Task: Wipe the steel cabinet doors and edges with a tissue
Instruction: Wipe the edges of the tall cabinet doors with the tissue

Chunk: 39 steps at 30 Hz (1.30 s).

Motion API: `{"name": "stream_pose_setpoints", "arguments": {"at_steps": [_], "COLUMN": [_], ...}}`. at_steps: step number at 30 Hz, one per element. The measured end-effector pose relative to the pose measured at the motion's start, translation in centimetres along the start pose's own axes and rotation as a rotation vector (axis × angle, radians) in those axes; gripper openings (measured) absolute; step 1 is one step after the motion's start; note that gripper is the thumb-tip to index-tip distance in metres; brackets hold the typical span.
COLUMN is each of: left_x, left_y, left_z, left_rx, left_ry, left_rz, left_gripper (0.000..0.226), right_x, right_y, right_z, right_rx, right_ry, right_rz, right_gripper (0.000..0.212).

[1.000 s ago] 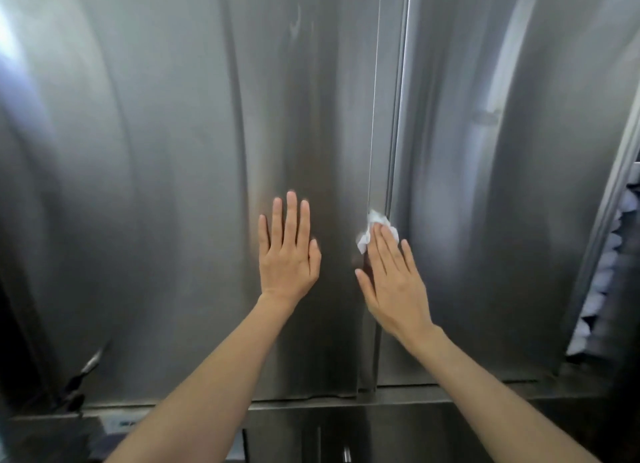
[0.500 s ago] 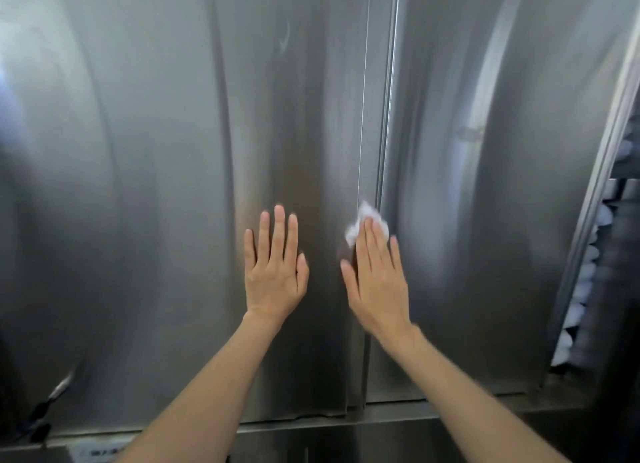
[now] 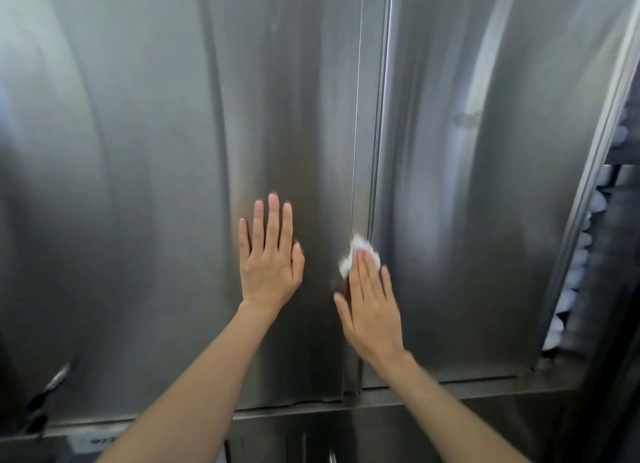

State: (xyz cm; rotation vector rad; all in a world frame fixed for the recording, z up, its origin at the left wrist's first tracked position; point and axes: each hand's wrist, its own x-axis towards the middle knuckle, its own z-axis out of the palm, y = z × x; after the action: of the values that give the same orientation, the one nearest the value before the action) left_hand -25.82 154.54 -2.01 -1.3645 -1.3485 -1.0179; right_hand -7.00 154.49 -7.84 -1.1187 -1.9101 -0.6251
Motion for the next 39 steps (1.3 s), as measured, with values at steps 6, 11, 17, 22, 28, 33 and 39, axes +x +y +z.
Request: {"name": "stream_pose_setpoints", "arguments": {"at_steps": [6,11,17,22,28,33,39], "left_x": [0.0,0.0,0.0,0.0,0.0,0.0,-0.9], "left_y": [-0.1,0.0,0.0,-0.1,-0.1,0.1,0.5], "left_z": [0.0,0.0,0.0,0.0,-0.1,-0.3,-1.7], "left_rx": [-0.001,-0.002,0.003,0.018,0.031,0.019,-0.066], "left_ry": [0.005,0.014,0.013,0.007,-0.012,-0.033,-0.055], "left_rz": [0.014,0.012,0.002,0.011,0.009,0.002,0.029], "left_gripper": [0.063,0.062,0.063,0.062,0.063,0.061,0.062], "right_x": [10.8,12.1,-0.9,11.0,2.6,-3.5,-3.4], "right_y": [0.2,0.8,1.0,0.2,0.4,0.0,0.4], "right_z": [-4.8,-4.6,0.7,-4.6,-0.3,2.2,2.0], "right_rx": [-0.025,0.006,-0.025,0.052,0.056,-0.038,-0.15], "right_ry": [0.149,0.184,-0.037,0.155,0.054,-0.101,-0.14], "right_rz": [-0.018,-0.012,-0.048,0.038,0.007,0.052,0.004], "right_gripper": [0.064,0.063,0.063,0.063,0.061,0.062,0.064]}}
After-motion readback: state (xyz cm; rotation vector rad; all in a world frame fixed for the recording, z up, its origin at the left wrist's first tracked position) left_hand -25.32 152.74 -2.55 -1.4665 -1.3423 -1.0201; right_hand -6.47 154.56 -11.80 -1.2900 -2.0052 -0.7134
